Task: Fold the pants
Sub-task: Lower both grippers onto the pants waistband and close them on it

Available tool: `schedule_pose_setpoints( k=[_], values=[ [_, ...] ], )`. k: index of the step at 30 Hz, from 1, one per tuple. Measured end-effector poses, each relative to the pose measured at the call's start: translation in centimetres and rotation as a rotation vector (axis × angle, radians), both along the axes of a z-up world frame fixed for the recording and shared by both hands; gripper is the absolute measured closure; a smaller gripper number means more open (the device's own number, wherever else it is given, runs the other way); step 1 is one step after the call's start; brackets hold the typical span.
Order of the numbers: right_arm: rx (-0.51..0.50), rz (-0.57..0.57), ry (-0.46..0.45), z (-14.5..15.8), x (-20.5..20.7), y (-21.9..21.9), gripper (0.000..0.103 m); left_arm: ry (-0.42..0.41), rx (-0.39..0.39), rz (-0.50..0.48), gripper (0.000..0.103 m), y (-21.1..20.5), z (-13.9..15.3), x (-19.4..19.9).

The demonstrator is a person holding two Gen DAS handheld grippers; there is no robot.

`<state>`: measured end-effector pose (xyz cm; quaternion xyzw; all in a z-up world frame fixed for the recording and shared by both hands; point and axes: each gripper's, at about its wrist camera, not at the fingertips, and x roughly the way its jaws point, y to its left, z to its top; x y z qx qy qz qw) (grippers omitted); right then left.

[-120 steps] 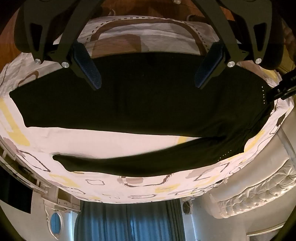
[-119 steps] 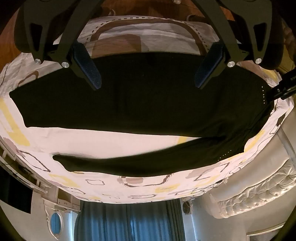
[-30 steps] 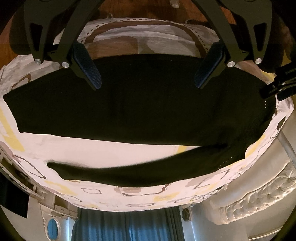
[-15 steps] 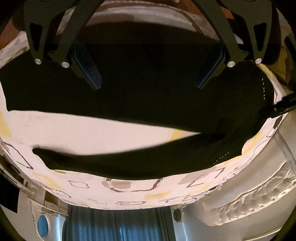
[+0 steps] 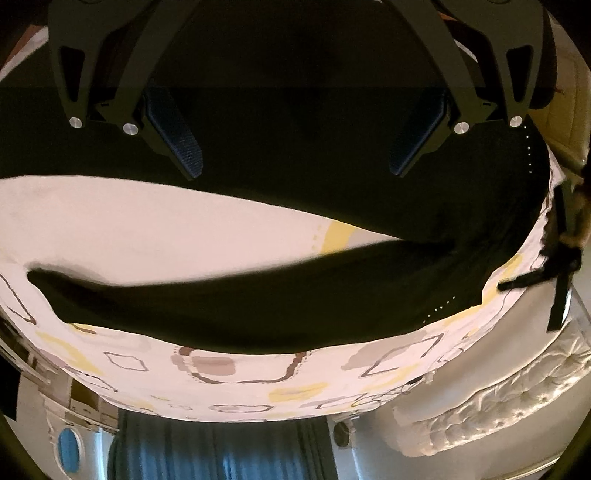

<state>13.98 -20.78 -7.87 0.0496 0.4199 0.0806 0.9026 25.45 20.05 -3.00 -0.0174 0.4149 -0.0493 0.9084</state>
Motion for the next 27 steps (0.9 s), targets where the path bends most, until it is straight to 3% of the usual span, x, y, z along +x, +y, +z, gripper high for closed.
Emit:
schedule_pose_setpoints(
  k=[4,10,15,22,23,24,25,27],
  values=[
    [0.005,0.007,0.027,-0.9,1.3,0.2,0.002,0.023,-0.107,-0.028,0.006,2.2,-1.8,4.5],
    [0.026,0.012,0.059,-1.9,2.6,0.3,0.002,0.032,-0.113,-0.054,0.006,2.9,-3.1,9.0],
    [0.032,0.017,0.072,-2.5,3.4,0.5,0.002,0.037,-0.138,-0.117,0.006,2.9,-3.6,10.6],
    [0.039,0.021,0.066,-2.4,3.9,0.5,0.002,0.075,-0.195,-0.119,0.007,3.8,-4.8,11.1],
    [0.04,0.022,0.065,-2.4,3.8,0.4,0.002,0.077,-0.199,-0.13,0.016,3.7,-4.8,11.1],
    [0.042,0.024,0.061,-2.2,3.9,0.4,0.002,0.085,-0.195,-0.14,0.053,3.6,-4.8,11.1],
    [0.045,0.027,0.058,-2.0,4.1,0.3,0.002,0.108,-0.155,-0.13,0.065,3.5,-5.1,11.3],
    [0.059,0.049,0.056,-1.7,4.5,0.2,0.002,0.124,-0.147,-0.138,0.067,3.5,-5.2,11.5]
  ],
)
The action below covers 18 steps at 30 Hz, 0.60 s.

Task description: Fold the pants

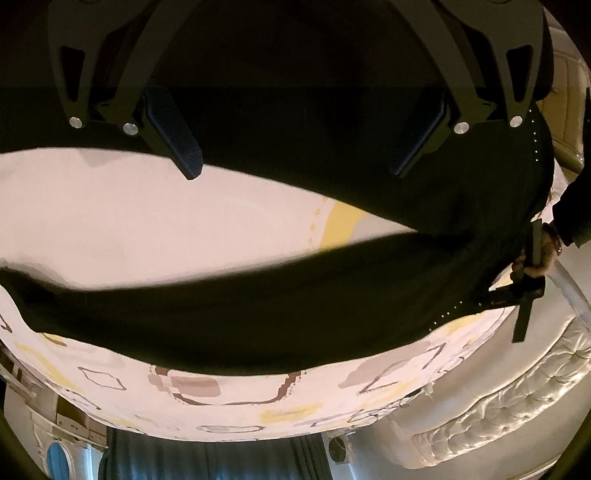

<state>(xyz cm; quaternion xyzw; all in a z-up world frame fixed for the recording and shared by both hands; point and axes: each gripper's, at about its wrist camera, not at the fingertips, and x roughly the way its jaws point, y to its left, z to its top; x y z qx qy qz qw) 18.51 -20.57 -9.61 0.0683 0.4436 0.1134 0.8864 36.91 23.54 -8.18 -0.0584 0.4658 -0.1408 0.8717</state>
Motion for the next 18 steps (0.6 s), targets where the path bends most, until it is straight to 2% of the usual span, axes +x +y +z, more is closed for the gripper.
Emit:
schedule_pose_setpoints(
  k=[4,6,10,12,14,18],
  values=[
    [0.035,0.088,-0.045,1.6,2.1,-0.9,0.002,0.014,-0.02,-0.025,0.076,0.0,0.4,0.2],
    [0.042,0.147,-0.065,2.5,4.7,-2.1,0.002,0.011,-0.043,-0.035,0.089,0.0,0.7,0.1],
    [0.058,0.234,-0.14,4.7,11.9,-5.9,0.002,-0.006,-0.097,-0.054,0.092,0.2,1.4,-0.3],
    [0.057,0.263,-0.148,4.9,15.7,-7.6,0.002,-0.008,-0.121,-0.05,0.092,0.4,1.5,-0.4],
    [0.068,0.278,-0.102,4.3,20.1,-8.8,0.002,0.014,-0.14,-0.039,0.092,0.6,1.1,-0.1],
    [0.072,0.359,0.018,2.4,25.9,-8.6,0.002,0.024,-0.099,-0.013,0.09,0.1,0.3,0.3]
  ],
)
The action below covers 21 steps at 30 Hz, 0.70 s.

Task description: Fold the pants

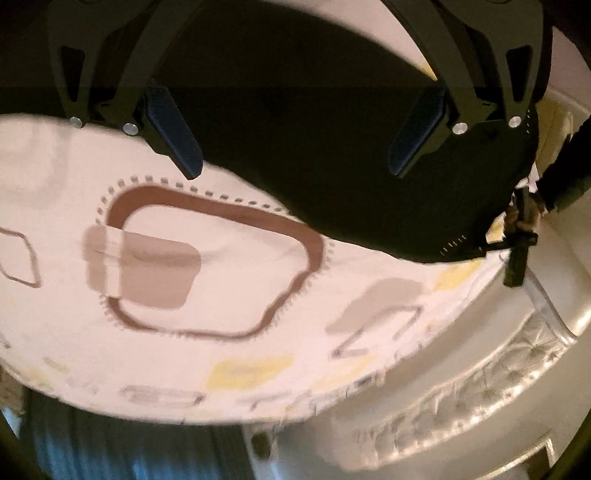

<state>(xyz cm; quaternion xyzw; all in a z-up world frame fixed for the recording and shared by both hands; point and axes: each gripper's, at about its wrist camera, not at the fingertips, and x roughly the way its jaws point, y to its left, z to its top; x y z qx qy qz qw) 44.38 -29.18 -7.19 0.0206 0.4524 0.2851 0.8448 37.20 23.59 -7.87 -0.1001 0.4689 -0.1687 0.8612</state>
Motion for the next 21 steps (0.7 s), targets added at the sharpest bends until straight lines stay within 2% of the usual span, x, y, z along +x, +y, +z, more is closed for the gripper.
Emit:
schedule_pose_setpoints(
  k=[1,3,4,9,11,12,13,14,15,17,21],
  values=[
    [0.009,0.022,0.025,-0.4,0.7,0.3,0.004,0.001,0.009,0.009,0.09,-0.2,-0.2,0.2],
    [0.057,0.08,0.1,-1.3,2.6,1.2,0.019,0.011,0.012,0.032,0.087,0.0,-0.6,0.5],
    [0.068,0.107,0.134,-1.7,3.6,1.8,0.032,0.021,0.003,0.039,0.087,0.1,-0.9,0.8],
    [0.051,0.18,0.232,-3.1,6.1,4.4,0.033,0.036,0.007,0.05,0.083,0.0,-1.2,1.5],
    [-0.016,0.211,0.235,-3.7,6.2,5.7,0.033,0.041,0.019,0.047,0.082,-0.1,-1.2,1.7],
    [-0.035,0.213,0.227,-3.5,5.8,5.5,0.037,0.044,0.025,0.047,0.082,-0.2,-1.2,1.8],
    [-0.051,0.207,0.222,-3.5,5.9,5.5,0.055,0.047,0.038,0.046,0.082,-0.4,-1.2,1.9],
    [-0.038,0.205,0.239,-3.6,6.0,5.3,0.083,0.045,0.049,0.044,0.082,-0.6,-1.1,1.9],
    [-0.004,0.204,0.267,-3.7,5.9,5.1,0.088,0.039,0.068,0.039,0.083,-0.8,-0.9,1.9],
    [-0.043,0.207,0.21,-3.2,4.8,5.4,0.09,0.024,0.082,0.024,0.091,-1.2,-0.7,1.6],
    [-0.066,0.172,0.07,-0.9,1.8,5.5,0.091,-0.037,0.066,0.024,0.092,-1.4,0.9,0.2]
  ],
)
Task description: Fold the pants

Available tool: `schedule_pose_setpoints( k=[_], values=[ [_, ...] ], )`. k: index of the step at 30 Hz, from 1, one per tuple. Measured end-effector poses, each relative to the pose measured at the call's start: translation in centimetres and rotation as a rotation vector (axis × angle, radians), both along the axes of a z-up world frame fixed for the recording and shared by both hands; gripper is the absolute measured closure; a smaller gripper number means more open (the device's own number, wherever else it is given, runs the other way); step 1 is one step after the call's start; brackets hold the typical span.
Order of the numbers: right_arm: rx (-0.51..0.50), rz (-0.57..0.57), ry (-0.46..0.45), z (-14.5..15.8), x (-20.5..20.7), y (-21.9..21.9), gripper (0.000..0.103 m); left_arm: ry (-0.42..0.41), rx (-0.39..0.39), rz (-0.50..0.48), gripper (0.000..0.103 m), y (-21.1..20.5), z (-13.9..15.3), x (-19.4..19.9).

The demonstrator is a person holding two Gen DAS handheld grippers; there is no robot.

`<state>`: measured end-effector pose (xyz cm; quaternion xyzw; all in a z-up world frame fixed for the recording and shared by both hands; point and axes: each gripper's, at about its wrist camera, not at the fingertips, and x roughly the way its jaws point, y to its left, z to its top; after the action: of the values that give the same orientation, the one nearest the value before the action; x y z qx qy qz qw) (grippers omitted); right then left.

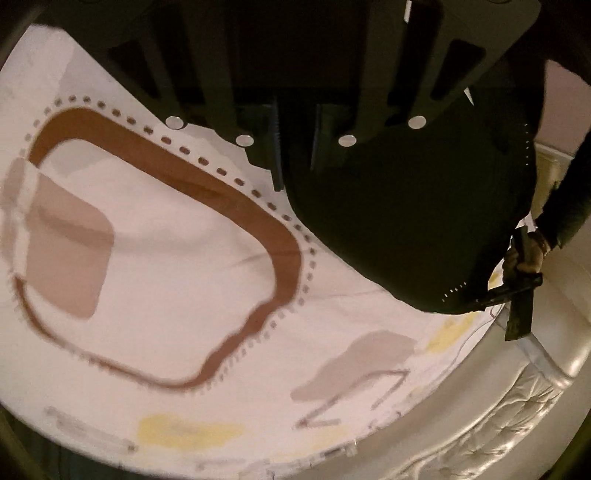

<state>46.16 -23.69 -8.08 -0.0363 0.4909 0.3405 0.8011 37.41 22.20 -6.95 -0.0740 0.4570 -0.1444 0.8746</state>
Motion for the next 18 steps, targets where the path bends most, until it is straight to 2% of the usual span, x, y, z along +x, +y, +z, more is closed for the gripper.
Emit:
schedule_pose_setpoints(
  k=[4,8,12,18],
  values=[
    [-0.008,-0.01,-0.162,3.6,-5.8,-0.2,0.091,-0.093,-0.128,-0.021,0.092,1.3,3.5,-3.3],
    [-0.014,-0.023,-0.274,5.8,-12.8,-0.4,0.091,-0.156,-0.204,-0.043,0.092,2.1,6.0,-7.8],
    [-0.048,-0.047,-0.327,6.0,-20.6,-0.4,0.091,-0.18,-0.23,-0.062,0.092,2.3,7.2,-13.8],
    [-0.11,-0.053,-0.366,3.6,-31.1,1.2,0.091,-0.149,-0.249,-0.055,0.092,3.1,5.8,-20.9]
  ],
)
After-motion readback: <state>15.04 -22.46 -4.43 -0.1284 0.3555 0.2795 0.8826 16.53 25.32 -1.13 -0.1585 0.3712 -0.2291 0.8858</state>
